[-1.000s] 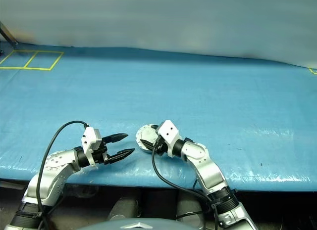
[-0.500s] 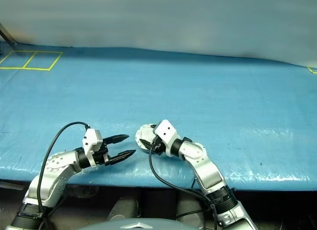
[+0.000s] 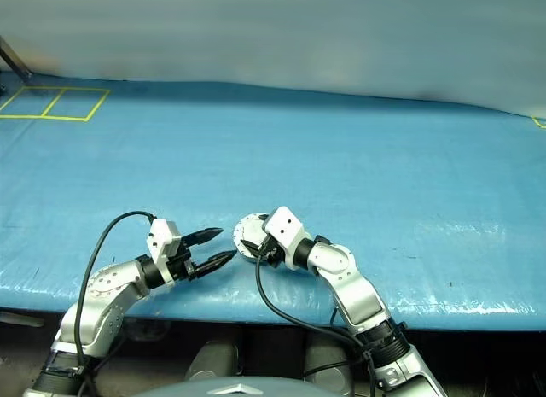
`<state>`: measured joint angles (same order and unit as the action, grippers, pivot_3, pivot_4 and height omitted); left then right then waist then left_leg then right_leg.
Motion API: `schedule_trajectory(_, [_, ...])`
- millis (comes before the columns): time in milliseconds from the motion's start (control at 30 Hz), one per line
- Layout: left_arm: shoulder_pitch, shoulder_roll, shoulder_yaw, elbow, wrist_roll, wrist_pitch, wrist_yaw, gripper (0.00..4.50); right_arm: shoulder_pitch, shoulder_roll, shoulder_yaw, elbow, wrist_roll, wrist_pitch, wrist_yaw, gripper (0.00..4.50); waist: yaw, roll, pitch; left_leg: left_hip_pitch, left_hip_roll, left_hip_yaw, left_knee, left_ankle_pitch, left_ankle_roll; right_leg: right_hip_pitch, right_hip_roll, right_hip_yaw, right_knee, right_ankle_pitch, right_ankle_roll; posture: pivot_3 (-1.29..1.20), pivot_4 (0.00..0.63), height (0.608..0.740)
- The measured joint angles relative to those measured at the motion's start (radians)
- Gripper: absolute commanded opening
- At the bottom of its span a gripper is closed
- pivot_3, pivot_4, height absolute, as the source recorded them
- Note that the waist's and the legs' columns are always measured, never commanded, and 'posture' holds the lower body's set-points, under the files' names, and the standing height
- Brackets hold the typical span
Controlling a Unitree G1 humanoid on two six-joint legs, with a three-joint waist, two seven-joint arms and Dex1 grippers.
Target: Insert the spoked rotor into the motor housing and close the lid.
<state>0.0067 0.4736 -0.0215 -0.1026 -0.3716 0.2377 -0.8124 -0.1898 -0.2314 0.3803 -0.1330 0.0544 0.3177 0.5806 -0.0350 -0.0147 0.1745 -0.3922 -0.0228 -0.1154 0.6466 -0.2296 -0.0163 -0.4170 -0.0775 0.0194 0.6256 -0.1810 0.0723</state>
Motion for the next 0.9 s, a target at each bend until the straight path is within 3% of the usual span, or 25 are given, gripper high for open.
schedule_trajectory(267, [-0.054,0.0,-0.01,0.03,0.001,0.002,-0.043,0.03,0.001,0.0,0.002,-0.002,-0.002,-0.002,-0.006,3.03,0.0,0.0,0.0,0.0,0.0,0.0,0.0,0.0,0.0,0.0,0.0,0.0,0.0,0.0,0.0,0.0,0.15,0.74])
schedule_trajectory(533, [-0.085,-0.032,-0.031,0.05,-0.002,0.002,-0.071,0.03,0.01,0.0,0.004,-0.01,-0.007,-0.002,-0.014,3.03,0.0,0.0,0.0,0.0,0.0,0.0,0.0,0.0,0.0,0.0,0.0,0.0,-0.001,0.0,0.0,0.0,0.15,0.74])
schedule_trajectory(900, [-0.094,-0.001,-0.085,0.044,0.06,0.012,-0.064,0.03,0.01,0.0,0.004,-0.01,-0.012,-0.002,-0.016,3.03,0.001,0.001,-0.001,0.0,0.0,0.0,0.0,0.0,0.0,0.001,-0.001,0.0,-0.001,0.0,0.0,0.0,0.15,0.74])
